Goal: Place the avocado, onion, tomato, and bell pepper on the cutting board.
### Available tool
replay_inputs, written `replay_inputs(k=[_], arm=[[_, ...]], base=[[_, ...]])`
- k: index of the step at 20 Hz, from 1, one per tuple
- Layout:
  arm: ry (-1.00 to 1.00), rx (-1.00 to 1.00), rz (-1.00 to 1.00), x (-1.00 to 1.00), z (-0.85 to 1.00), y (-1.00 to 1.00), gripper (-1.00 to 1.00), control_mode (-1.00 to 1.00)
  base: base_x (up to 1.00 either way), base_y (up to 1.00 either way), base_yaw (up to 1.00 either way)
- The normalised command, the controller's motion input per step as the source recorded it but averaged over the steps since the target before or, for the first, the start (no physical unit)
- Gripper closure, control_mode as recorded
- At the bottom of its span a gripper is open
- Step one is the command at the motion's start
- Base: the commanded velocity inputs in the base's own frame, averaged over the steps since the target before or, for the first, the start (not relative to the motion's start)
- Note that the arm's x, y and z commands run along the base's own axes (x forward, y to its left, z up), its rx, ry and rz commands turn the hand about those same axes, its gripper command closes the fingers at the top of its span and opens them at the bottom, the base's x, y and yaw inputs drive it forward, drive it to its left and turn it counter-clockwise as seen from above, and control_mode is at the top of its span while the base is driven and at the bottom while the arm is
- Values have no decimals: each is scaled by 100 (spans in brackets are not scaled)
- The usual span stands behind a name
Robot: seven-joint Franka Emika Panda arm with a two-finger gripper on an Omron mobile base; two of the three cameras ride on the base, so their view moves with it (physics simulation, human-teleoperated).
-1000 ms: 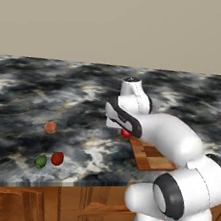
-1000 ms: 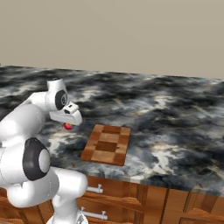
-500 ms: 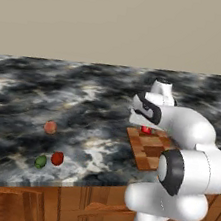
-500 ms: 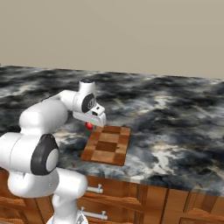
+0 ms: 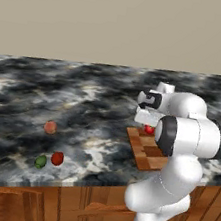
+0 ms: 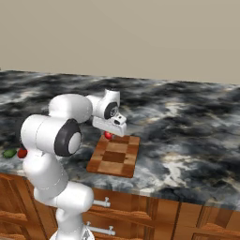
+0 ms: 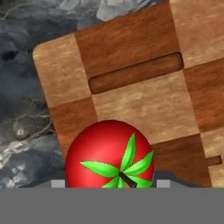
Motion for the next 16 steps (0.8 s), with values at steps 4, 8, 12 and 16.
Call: replay_inputs(k=[4, 8, 12, 16], arm=[[16, 1, 1, 56, -31, -7, 100, -100], [15, 0, 1, 40, -37, 0, 100, -100], [9, 0, 1, 18, -34, -1, 100, -100], [1, 0, 1, 0, -29, 0, 100, -100]], base=[[0, 0, 0], [0, 0, 0], [0, 0, 0], [0, 0, 0]])
